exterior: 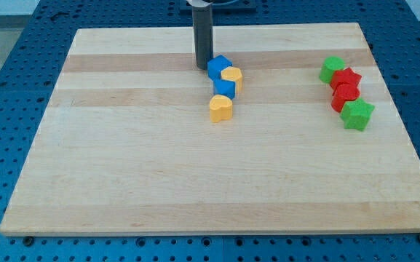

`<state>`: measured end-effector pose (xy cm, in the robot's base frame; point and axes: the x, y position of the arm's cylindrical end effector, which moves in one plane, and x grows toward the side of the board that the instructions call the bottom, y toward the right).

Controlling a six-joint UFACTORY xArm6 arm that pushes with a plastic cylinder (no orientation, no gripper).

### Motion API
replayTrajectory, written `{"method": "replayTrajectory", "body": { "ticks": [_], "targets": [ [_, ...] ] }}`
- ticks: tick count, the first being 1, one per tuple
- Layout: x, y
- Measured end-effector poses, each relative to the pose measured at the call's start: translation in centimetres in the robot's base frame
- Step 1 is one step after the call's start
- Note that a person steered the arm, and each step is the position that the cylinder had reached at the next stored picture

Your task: Point your arm to the yellow hexagon

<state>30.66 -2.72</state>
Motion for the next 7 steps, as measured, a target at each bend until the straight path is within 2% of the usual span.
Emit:
{"method": "replayTrajectory", "body": {
  "ticks": [3, 4, 5, 7],
  "targets": [
    [-2.5, 0.0],
    [-3.5, 0.9],
    [-3.7, 4.5],
    [-3.7, 5.9]
  ]
}}
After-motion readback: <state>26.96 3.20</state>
